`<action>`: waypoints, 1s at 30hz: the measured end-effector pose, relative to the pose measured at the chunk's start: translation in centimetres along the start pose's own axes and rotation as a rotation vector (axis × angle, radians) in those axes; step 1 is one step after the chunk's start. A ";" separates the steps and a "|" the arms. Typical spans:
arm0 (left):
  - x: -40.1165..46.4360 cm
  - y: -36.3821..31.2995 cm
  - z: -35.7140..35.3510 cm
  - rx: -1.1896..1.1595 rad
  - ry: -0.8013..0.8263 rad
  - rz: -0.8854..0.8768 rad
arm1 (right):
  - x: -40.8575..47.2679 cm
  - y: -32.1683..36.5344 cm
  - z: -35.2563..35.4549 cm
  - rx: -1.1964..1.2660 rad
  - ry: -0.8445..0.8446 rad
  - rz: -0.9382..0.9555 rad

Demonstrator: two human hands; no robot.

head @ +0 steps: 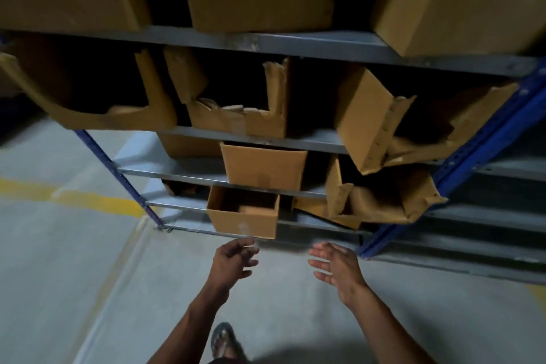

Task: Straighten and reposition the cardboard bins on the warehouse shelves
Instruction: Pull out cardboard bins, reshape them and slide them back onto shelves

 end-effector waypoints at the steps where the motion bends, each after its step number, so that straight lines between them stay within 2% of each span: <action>1: 1.0 -0.4 1.7 -0.002 -0.006 -0.001 | 0.1 0.5 -1.7 -0.005 -0.005 -0.005; 6: 5.9 -2.3 9.3 0.013 -0.017 0.002 | 0.8 3.3 -9.6 0.007 -0.005 0.020; 11: 10.8 -3.6 12.6 0.015 -0.005 -0.004 | 1.5 5.5 -13.2 0.048 -0.034 0.037; 17: 16.2 -5.3 12.2 -0.020 0.026 -0.019 | 5.3 8.9 -13.0 0.124 -0.110 0.056; 23: 21.8 -7.6 11.0 0.075 0.090 0.041 | 11.2 12.8 -12.9 0.210 -0.177 0.048; 30: 28.8 -10.3 10.4 0.090 0.024 0.014 | 15.4 17.0 -13.7 0.235 -0.214 0.097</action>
Point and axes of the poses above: each hand's wrist, its own x-axis towards the middle knuckle, its own z-axis out of the back of the hand, y = z × x, the point moved 5 cm from there along x, towards the middle knuckle, and after that the axes turned 11 degrees about -z, right-handed, at the moved point
